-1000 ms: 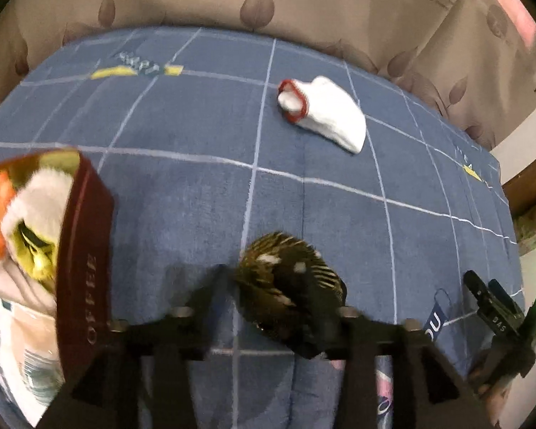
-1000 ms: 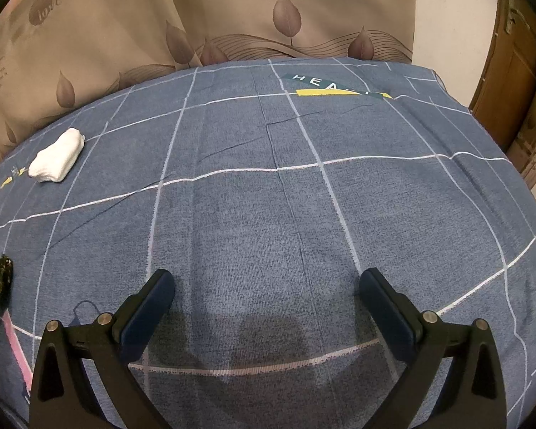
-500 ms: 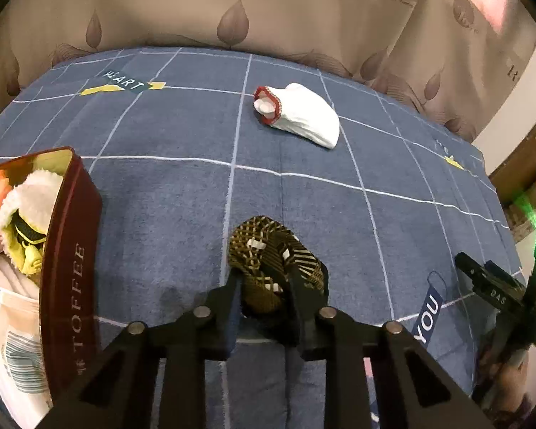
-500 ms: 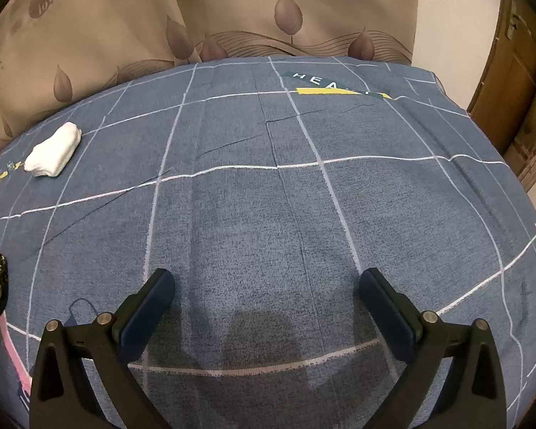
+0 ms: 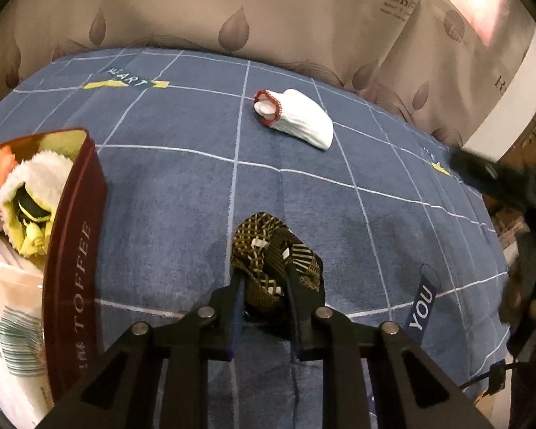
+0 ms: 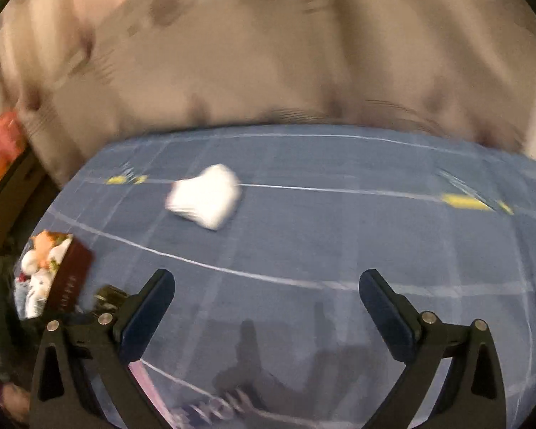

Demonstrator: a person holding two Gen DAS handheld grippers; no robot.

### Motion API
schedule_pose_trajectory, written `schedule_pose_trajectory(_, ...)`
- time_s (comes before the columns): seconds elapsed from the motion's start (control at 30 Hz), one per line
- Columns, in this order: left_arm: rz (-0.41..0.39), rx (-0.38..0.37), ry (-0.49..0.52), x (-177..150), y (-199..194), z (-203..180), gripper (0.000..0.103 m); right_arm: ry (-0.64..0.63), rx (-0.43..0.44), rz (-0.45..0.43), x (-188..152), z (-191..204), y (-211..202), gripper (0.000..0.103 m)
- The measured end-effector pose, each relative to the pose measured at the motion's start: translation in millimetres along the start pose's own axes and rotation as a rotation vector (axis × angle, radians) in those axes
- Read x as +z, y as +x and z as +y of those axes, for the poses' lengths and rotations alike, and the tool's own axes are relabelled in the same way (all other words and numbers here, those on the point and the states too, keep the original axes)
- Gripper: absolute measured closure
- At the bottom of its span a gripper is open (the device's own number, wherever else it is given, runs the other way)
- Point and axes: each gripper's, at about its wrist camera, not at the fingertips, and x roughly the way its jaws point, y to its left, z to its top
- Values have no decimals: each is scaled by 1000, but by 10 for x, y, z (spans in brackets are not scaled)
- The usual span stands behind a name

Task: Organize soft objects
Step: 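Grasp the white red-trimmed sock with the right tool while the left tool holds the brown slipper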

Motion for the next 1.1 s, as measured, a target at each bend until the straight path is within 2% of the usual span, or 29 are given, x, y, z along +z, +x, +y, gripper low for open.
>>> schedule_pose_trajectory(0.07, 1, -7, -14, -8, 5, 16, 83, -33, 25, 22, 145, 153, 198, 0)
schedule_pose_trajectory(0.13, 3, -8, -16, -9, -1, 19, 82, -83, 13, 42, 269, 307, 466, 0)
schedule_pose_trajectory(0.3, 1, 0, -12, -27, 6, 6, 82, -162, 37, 114, 367, 565, 962, 0)
schedule_pose_trajectory(0.47, 12, -7, -31, -15, 22, 33, 80, -87, 66, 100, 557, 588, 1163, 0)
schedule_pose_trajectory(0.53, 17, -16, -43, -10, 30, 57, 80, -61, 39, 124, 640, 553, 1304, 0)
schedule_pose_trajectory(0.7, 17, -10, -39, -20, 20, 34, 80, -35, 88, 201, 674, 537, 1650, 1)
schedule_pose_trajectory(0.77, 19, -8, -39, -20, 18, 26, 80, -72, 67, 164, 648, 592, 1640, 19)
schedule_pose_trajectory(0.8, 19, -9, -40, -14, 22, 29, 79, -90, 58, 155, 642, 612, 1628, 40)
schedule_pose_trajectory(0.83, 20, -9, -44, -14, 24, 31, 79, -105, 44, 148, 634, 630, 1605, 48)
schedule_pose_trajectory(0.93, 21, -2, -43, -7, 19, 13, 79, -103, 76, 136, 599, 591, 1471, 74)
schedule_pose_trajectory(1.1, 17, 9, -35, -15, 12, -2, 79, -65, 86, 74, 295, 364, 903, 75)
